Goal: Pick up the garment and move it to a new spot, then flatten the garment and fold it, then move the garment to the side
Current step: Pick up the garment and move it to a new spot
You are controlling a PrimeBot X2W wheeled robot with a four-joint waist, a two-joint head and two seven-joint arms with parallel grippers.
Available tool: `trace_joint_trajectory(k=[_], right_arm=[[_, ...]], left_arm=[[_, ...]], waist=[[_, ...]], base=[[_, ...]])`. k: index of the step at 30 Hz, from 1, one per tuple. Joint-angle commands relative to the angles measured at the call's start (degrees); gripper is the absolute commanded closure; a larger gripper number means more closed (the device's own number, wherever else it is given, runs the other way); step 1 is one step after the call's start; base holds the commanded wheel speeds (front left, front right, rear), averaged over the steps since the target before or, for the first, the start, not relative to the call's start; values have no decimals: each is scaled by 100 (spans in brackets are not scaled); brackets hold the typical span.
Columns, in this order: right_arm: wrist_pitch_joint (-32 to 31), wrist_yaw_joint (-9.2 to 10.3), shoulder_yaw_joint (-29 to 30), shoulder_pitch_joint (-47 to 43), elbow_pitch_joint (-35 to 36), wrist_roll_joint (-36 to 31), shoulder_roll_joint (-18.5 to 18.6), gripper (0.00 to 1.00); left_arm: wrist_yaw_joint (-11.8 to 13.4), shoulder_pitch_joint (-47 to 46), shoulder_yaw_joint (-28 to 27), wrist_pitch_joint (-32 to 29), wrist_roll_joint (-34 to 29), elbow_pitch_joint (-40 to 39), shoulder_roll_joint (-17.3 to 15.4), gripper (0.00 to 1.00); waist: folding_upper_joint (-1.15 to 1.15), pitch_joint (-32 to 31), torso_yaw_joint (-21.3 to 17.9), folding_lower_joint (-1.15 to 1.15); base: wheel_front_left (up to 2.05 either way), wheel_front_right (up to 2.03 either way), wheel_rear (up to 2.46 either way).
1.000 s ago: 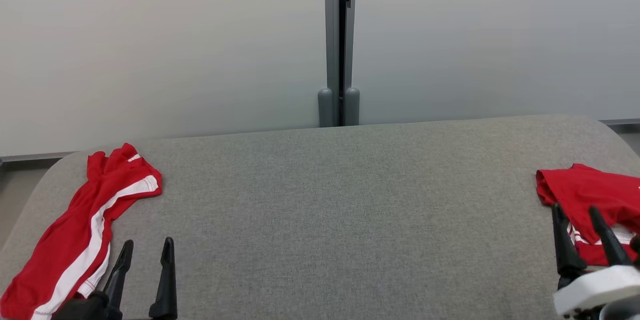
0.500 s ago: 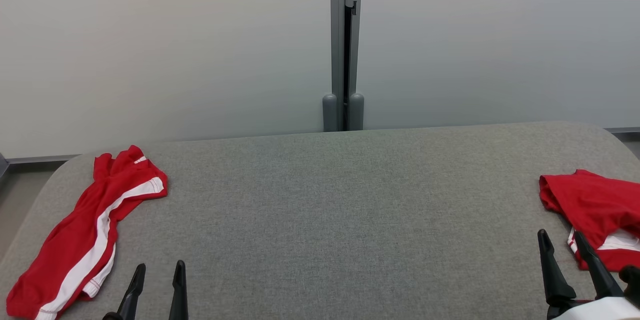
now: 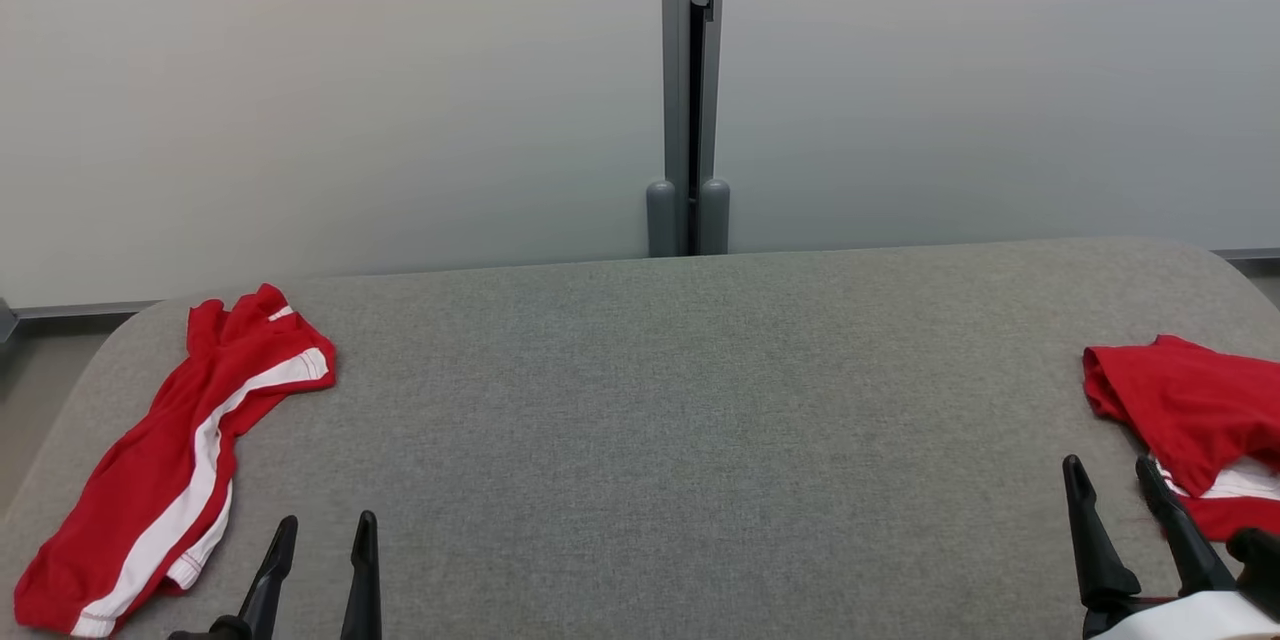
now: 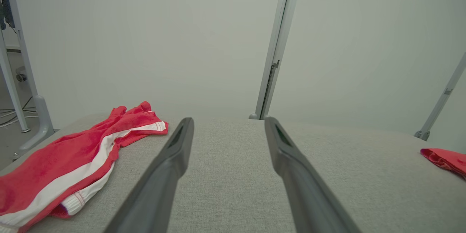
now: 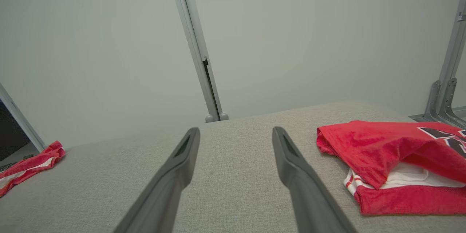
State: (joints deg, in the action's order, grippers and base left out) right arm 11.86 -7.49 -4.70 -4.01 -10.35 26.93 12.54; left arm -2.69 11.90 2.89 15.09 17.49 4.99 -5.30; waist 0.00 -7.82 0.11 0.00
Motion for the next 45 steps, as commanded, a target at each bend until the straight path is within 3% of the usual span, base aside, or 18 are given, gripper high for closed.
trace_joint_trajectory(k=[1,8,15,25,36,42,45], right_arm=[[-16,-1,-10,-28,25,-41,8,0],[-14,-1,-152,17,29,-68,-98,0],[64,-1,-385,67,-101,-58,-244,0],[121,-1,-666,224,-194,50,-321,0],[160,-1,-786,274,-204,35,-375,0],[138,-1,-794,308,-149,17,-317,0],[91,-1,-800,349,-104,-4,-287,0]], left_arm=[[-18,-97,-40,9,-53,10,-28,0],[3,-150,-229,8,-82,62,-112,0],[86,-186,-312,-45,-104,47,-262,0],[189,-124,-433,-226,-4,-53,-402,0],[158,-211,-364,-473,157,-167,-398,0],[146,-674,-364,-1292,374,-106,-560,0],[109,-1144,-389,-2172,641,123,-732,0]], waist=[[0,4,37,0],[0,35,445,0],[0,76,1237,0],[0,86,1966,0],[0,92,2146,0],[0,177,2103,0],[0,275,2028,0]], base=[[0,0,0],[0,0,0],[0,0,0],[0,0,0],[0,0,0],[0,0,0],[0,0,0]])
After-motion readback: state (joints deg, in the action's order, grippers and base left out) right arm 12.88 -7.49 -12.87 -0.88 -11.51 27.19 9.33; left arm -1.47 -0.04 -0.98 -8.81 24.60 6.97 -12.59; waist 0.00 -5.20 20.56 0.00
